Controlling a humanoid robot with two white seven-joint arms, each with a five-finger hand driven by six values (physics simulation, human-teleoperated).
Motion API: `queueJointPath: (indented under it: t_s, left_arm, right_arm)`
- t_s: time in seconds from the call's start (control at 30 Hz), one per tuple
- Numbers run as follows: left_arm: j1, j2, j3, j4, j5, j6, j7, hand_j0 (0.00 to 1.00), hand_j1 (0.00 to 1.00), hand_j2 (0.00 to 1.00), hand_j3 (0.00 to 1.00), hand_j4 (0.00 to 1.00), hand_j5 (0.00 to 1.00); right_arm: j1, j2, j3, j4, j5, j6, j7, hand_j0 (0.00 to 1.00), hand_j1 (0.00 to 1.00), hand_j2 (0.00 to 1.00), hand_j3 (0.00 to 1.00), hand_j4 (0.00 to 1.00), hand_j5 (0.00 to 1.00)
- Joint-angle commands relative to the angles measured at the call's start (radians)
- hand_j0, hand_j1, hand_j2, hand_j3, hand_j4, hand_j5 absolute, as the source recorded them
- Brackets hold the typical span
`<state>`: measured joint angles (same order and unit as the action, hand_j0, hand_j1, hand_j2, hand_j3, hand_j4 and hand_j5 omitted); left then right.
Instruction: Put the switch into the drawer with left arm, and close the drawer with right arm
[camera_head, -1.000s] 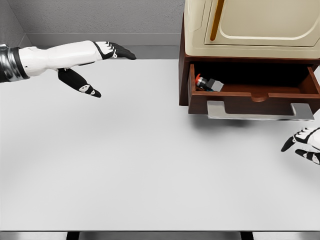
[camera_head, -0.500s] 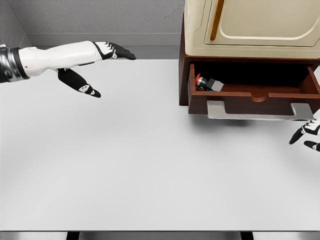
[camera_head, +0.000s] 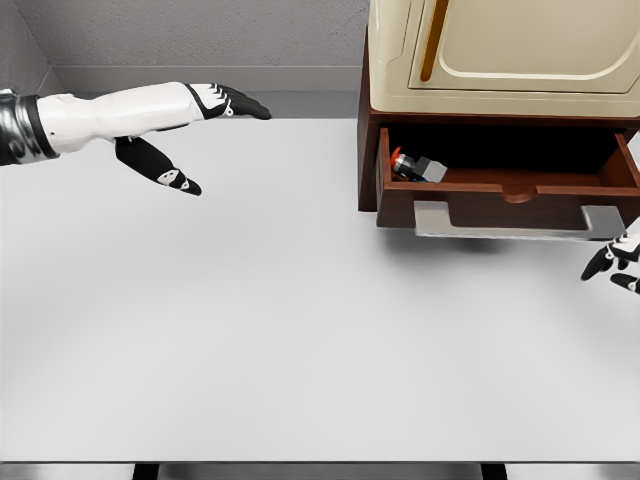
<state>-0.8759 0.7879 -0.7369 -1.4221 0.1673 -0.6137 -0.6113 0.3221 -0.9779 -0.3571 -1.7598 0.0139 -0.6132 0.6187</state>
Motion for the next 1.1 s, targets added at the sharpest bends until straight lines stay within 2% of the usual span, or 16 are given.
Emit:
queueJointPath:
  t_s: [0.0,0.2,0.33,0.43,0.63,0.87,0.93,1.07]
  left_arm:
    - [0.0,0.001,0.001,0.0,0.008,0.003,0.0,1.0,1.0,1.0,1.0,1.0,1.0]
    - [0.0,0.001,0.001,0.002,0.008,0.003,0.0,1.0,1.0,1.0,1.0,1.0,1.0]
    - [0.0,0.001,0.001,0.002,0.008,0.003,0.0,1.0,1.0,1.0,1.0,1.0,1.0]
    - [0.0,0.001,0.001,0.002,0.008,0.003,0.0,1.0,1.0,1.0,1.0,1.0,1.0]
    - [0.0,0.001,0.001,0.002,0.008,0.003,0.0,1.0,1.0,1.0,1.0,1.0,1.0]
    - [0.0,0.001,0.001,0.002,0.008,0.003,0.0,1.0,1.0,1.0,1.0,1.0,1.0]
    - [0.0,0.001,0.001,0.002,0.008,0.003,0.0,1.0,1.0,1.0,1.0,1.0,1.0]
    - [0.0,0.001,0.001,0.002,0.008,0.003,0.0,1.0,1.0,1.0,1.0,1.0,1.0]
  right_arm:
    - [0.0,-0.001,0.007,-0.001,-0.012,0.002,-0.008,0.52,0.52,0.52,0.52,0.52,0.52]
    - [-0.074,-0.001,0.012,0.0,-0.011,0.002,-0.008,0.53,0.53,0.53,0.53,0.53,0.53]
    - [-0.086,0.005,0.018,0.005,-0.003,0.002,-0.008,0.53,0.53,0.53,0.53,0.53,0.53]
    - [-0.133,0.004,0.093,0.006,0.014,0.002,-0.008,0.54,0.54,0.54,0.54,0.54,0.54]
    - [-0.133,0.031,0.138,0.017,0.083,0.002,-0.008,0.56,0.56,0.56,0.56,0.56,0.56]
    - [-0.141,0.044,0.135,0.031,0.093,0.002,-0.008,0.6,0.6,0.6,0.6,0.6,0.6]
    - [-0.141,0.07,0.104,0.034,0.089,0.002,-0.008,0.6,0.6,0.6,0.6,0.6,0.6]
    - [-0.141,0.082,0.098,0.052,0.089,0.002,-0.008,0.6,0.6,0.6,0.6,0.6,0.6]
